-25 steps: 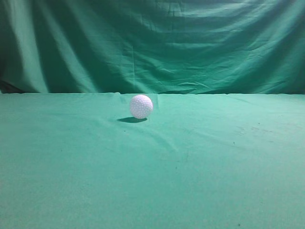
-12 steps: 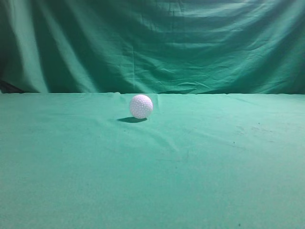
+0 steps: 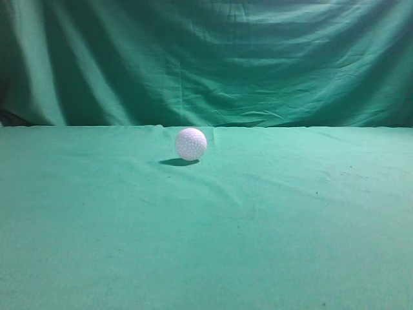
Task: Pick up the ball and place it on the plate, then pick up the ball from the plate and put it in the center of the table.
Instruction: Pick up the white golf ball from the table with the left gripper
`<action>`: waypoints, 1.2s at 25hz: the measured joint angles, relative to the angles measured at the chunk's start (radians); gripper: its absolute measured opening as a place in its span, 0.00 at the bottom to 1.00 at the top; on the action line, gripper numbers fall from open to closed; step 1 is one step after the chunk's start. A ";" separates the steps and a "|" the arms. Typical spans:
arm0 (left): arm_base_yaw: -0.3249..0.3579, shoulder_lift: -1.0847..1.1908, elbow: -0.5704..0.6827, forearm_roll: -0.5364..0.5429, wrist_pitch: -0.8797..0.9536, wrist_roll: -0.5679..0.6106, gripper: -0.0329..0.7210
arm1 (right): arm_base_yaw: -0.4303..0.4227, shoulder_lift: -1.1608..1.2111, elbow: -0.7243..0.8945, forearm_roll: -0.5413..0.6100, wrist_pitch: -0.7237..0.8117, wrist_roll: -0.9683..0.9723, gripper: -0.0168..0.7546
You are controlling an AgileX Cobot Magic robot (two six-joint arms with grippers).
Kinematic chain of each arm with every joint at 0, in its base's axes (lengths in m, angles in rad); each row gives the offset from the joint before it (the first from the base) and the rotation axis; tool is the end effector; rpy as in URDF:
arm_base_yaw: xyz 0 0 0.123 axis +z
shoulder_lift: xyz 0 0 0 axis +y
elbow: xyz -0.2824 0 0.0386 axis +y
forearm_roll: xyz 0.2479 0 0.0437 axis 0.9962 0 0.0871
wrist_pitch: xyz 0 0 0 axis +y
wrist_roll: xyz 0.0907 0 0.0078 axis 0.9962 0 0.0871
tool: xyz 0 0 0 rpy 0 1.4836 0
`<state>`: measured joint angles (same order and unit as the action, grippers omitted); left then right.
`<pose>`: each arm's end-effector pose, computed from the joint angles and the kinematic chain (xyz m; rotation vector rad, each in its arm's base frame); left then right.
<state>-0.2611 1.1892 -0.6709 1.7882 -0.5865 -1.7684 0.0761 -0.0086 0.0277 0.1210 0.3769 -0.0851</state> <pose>0.2115 -0.1073 0.2730 0.6689 2.0194 -0.7273 0.0522 0.0080 0.1706 -0.0762 1.8768 0.1129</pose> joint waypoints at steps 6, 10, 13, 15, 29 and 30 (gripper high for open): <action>-0.246 0.210 -0.101 0.002 0.331 0.116 0.04 | 0.000 0.000 0.000 0.000 0.000 0.000 0.02; -0.289 0.331 -0.192 0.002 0.413 0.162 0.04 | 0.000 0.000 0.000 0.000 0.000 0.000 0.02; -0.289 0.398 -0.263 0.002 0.414 0.149 0.04 | 0.000 0.000 0.000 0.000 0.000 0.000 0.02; -0.289 0.438 -0.299 0.002 0.390 0.149 0.04 | 0.000 0.000 0.000 0.000 0.000 0.000 0.02; -0.289 0.512 -0.354 0.002 0.417 0.158 0.04 | 0.000 0.000 0.000 0.000 0.000 0.000 0.02; -0.289 0.512 -0.354 0.002 0.417 0.158 0.04 | 0.000 0.000 0.000 0.000 0.000 0.000 0.02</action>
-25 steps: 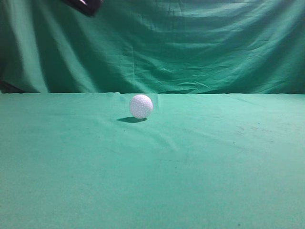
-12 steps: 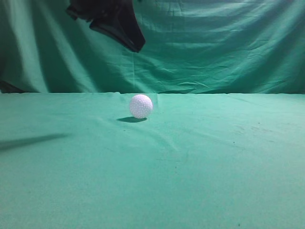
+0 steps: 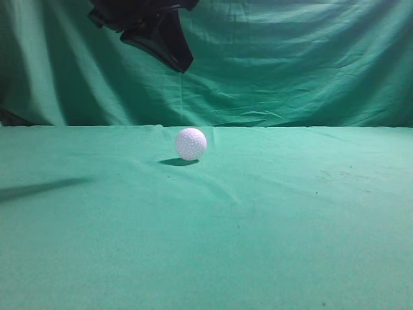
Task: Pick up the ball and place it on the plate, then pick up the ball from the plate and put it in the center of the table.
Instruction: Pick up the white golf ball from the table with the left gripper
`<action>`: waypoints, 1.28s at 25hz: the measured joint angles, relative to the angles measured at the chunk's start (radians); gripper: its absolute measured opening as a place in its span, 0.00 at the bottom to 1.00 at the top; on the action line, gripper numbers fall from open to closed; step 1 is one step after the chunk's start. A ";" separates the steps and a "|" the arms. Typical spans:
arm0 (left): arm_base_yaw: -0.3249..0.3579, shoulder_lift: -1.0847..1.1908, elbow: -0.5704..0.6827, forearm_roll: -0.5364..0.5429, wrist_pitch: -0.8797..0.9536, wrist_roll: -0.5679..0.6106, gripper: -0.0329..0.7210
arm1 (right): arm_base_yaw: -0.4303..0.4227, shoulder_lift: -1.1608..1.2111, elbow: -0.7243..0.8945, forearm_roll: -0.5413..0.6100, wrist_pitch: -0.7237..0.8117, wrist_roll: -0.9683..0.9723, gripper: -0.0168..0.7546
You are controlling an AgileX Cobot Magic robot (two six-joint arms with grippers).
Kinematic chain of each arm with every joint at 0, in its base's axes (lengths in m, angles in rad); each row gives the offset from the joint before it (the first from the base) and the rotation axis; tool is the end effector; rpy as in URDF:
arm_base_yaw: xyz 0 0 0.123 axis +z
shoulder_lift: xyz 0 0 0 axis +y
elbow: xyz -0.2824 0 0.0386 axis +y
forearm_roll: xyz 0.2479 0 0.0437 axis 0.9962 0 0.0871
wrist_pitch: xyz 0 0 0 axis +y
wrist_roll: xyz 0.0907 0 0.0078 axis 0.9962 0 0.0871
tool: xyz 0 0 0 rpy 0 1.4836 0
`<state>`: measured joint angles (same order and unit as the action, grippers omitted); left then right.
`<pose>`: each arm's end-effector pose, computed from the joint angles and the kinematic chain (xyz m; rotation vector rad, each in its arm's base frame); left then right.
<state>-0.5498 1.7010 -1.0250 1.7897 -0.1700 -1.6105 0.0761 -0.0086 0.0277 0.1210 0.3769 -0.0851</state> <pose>0.3064 -0.2052 0.2244 0.8794 2.0317 -0.3873 0.0522 0.0080 0.1706 -0.0762 1.8768 0.1129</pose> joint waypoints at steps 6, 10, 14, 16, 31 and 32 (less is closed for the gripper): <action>0.000 0.000 0.000 -0.054 0.002 0.021 0.04 | 0.000 0.000 0.000 0.000 0.000 0.000 0.02; 0.000 0.007 0.000 -0.567 0.023 0.577 0.04 | 0.000 0.000 0.000 0.000 0.000 0.000 0.02; -0.017 0.016 0.000 -1.123 0.179 1.303 0.04 | 0.000 0.000 0.000 0.000 0.000 0.000 0.02; -0.019 0.016 0.000 -1.354 0.251 1.579 0.04 | 0.000 0.000 0.000 0.000 0.000 0.000 0.02; -0.019 0.115 -0.309 -2.045 0.774 2.126 0.04 | 0.000 0.000 0.000 0.000 0.000 0.000 0.02; -0.019 0.124 -0.328 -2.045 0.781 2.128 0.04 | 0.000 0.000 0.000 0.000 0.000 0.000 0.02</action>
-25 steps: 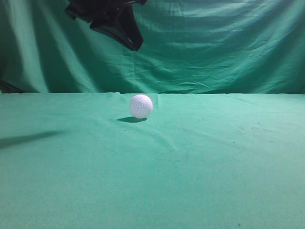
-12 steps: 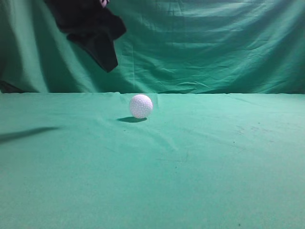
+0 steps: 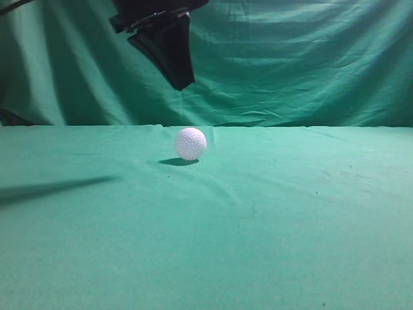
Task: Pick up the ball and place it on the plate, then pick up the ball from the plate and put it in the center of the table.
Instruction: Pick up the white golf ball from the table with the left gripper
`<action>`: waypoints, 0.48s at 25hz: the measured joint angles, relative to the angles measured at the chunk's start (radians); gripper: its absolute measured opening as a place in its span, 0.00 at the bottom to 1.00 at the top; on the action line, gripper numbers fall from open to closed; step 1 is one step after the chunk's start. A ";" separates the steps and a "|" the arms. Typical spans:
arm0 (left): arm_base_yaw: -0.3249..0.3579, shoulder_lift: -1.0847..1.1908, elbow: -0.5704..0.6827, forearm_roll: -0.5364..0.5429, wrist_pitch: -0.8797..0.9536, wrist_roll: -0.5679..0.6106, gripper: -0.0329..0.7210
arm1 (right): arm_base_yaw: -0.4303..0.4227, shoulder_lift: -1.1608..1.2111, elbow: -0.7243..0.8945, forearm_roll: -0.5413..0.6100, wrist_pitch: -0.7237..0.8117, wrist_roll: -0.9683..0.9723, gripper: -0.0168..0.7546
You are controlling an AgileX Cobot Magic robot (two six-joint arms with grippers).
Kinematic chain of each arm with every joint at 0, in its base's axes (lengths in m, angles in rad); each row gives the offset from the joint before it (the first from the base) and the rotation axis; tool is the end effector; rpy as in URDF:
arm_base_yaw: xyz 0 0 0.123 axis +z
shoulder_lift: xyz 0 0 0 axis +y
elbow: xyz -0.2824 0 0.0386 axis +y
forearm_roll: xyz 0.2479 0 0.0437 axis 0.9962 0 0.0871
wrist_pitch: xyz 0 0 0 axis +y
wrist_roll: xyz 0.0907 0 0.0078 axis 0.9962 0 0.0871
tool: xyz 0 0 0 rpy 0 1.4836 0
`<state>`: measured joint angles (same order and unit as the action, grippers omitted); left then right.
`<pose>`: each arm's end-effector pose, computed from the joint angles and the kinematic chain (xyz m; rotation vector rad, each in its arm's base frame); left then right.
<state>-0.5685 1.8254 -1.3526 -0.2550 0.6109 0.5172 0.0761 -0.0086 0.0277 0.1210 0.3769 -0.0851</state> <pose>0.3292 -0.2260 0.2377 1.1367 2.2957 -0.2861 0.0522 0.0080 0.1706 -0.0762 1.8768 0.1129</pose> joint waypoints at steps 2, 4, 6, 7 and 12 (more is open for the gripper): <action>0.000 0.024 -0.049 0.007 0.030 -0.030 0.04 | 0.000 0.000 0.000 0.000 0.000 0.000 0.02; 0.000 0.067 -0.106 0.009 0.093 -0.079 0.04 | 0.000 0.000 0.000 0.000 0.000 0.000 0.02; 0.000 0.115 -0.175 0.009 0.163 -0.098 0.11 | 0.000 0.000 0.000 0.000 0.000 0.000 0.02; 0.000 0.141 -0.204 0.009 0.199 -0.106 0.20 | 0.000 0.000 0.000 0.000 0.000 0.000 0.02; 0.000 0.223 -0.331 0.037 0.276 -0.200 0.59 | 0.000 0.000 0.000 0.000 0.000 0.000 0.02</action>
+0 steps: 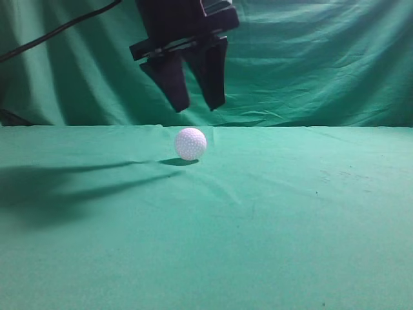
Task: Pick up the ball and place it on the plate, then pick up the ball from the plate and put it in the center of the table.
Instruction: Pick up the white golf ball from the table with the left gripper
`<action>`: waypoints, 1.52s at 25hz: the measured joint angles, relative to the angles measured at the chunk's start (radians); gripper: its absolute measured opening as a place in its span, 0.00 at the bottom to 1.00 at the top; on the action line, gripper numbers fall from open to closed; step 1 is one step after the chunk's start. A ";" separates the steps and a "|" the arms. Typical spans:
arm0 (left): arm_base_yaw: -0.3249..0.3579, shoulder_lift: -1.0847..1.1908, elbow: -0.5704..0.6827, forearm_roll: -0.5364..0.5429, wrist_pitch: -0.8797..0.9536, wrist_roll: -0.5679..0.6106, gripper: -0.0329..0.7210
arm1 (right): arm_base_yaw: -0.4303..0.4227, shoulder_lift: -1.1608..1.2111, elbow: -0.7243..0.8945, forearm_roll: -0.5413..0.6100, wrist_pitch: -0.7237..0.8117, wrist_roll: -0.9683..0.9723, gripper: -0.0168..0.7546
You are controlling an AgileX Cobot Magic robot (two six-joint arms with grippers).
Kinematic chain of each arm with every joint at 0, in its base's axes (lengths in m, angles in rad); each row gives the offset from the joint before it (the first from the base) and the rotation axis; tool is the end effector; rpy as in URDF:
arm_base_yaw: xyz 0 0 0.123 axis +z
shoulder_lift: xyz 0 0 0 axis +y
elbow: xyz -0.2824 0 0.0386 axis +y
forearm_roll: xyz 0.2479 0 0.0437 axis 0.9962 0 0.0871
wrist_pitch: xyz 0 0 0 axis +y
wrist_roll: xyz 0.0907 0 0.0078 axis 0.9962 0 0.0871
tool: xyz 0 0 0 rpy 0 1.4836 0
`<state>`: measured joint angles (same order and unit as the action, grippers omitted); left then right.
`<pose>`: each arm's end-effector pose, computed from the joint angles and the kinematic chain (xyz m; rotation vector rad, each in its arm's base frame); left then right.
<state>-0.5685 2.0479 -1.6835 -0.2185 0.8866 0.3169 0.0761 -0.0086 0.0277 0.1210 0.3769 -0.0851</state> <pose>0.3689 -0.2538 0.2266 1.0456 2.5369 -0.3409 0.0522 0.0080 0.1706 -0.0762 1.8768 0.1129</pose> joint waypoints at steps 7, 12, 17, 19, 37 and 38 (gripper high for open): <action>0.000 0.060 -0.040 0.087 0.040 -0.128 0.90 | 0.000 0.000 0.000 0.000 0.000 0.000 0.02; 0.000 0.098 -0.040 0.087 0.039 -0.131 0.82 | 0.000 0.000 0.000 0.000 0.000 0.000 0.02; 0.000 0.139 -0.062 0.090 0.025 -0.131 0.82 | 0.000 0.000 0.000 0.000 0.000 0.000 0.02; 0.000 0.150 -0.064 0.094 0.024 -0.131 0.82 | 0.000 0.000 0.000 0.000 0.000 0.000 0.02; 0.000 0.158 -0.099 0.161 0.041 -0.131 0.45 | 0.000 0.000 0.000 0.000 0.000 0.000 0.02; 0.000 0.160 -0.115 0.164 0.049 -0.131 0.45 | 0.000 0.000 0.000 0.000 0.000 0.000 0.02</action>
<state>-0.5685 2.2080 -1.7986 -0.0548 0.9358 0.1855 0.0761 -0.0086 0.0277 0.1210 0.3769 -0.0851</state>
